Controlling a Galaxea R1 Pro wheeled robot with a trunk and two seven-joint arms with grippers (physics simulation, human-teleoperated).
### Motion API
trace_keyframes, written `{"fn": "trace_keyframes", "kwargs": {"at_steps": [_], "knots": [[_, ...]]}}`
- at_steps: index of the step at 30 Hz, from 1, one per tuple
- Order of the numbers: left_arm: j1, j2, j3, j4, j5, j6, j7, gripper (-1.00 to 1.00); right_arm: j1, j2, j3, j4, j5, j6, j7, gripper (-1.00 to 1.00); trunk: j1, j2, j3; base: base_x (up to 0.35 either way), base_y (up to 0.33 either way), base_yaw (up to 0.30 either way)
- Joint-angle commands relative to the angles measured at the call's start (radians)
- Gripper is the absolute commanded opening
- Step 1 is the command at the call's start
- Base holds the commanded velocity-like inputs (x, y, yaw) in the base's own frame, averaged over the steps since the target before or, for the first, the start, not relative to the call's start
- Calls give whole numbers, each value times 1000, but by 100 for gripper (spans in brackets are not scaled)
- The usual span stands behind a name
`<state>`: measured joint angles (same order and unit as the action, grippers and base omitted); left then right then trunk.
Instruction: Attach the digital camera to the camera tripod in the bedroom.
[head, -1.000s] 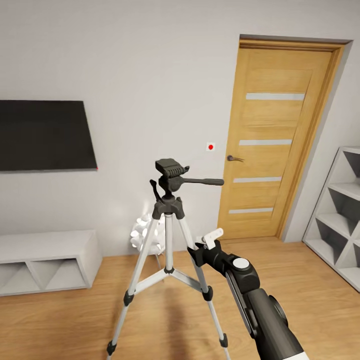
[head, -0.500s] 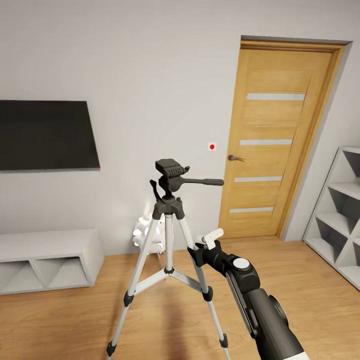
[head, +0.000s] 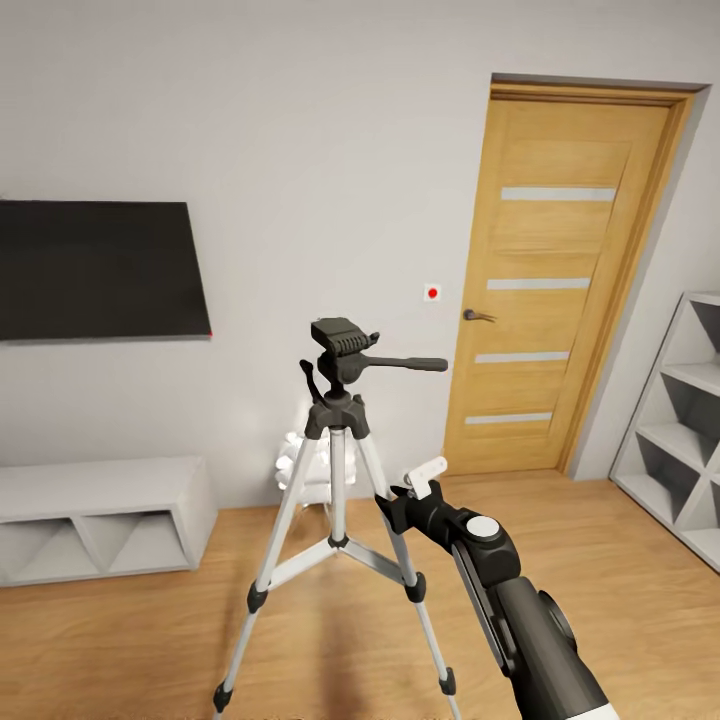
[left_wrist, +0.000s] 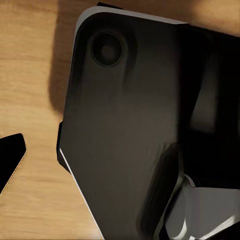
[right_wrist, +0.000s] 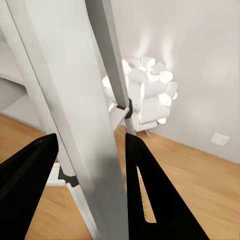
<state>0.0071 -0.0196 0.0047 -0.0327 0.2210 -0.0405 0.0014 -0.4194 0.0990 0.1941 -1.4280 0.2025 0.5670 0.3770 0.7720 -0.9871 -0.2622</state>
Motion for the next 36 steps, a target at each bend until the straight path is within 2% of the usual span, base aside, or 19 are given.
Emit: {"fn": "trace_keyframes", "kwargs": {"at_steps": [1, 12, 36], "knots": [[1, 0, 0, -1, 6, -1, 0, 100, -1, 1, -1, -2, 6, 4, 8, -100, 0, -1, -1, -107, 271, 0], [1, -1, 0, -1, 6, -1, 0, 100, -1, 1, -1, -2, 6, 4, 10, -100, 0, -1, -1, -97, 228, 0], [1, 0, 0, -1, 6, -1, 0, 100, -1, 1, -1, -2, 7, 4, 1, -100, 0, -1, -1, -5, 10, 0]]}}
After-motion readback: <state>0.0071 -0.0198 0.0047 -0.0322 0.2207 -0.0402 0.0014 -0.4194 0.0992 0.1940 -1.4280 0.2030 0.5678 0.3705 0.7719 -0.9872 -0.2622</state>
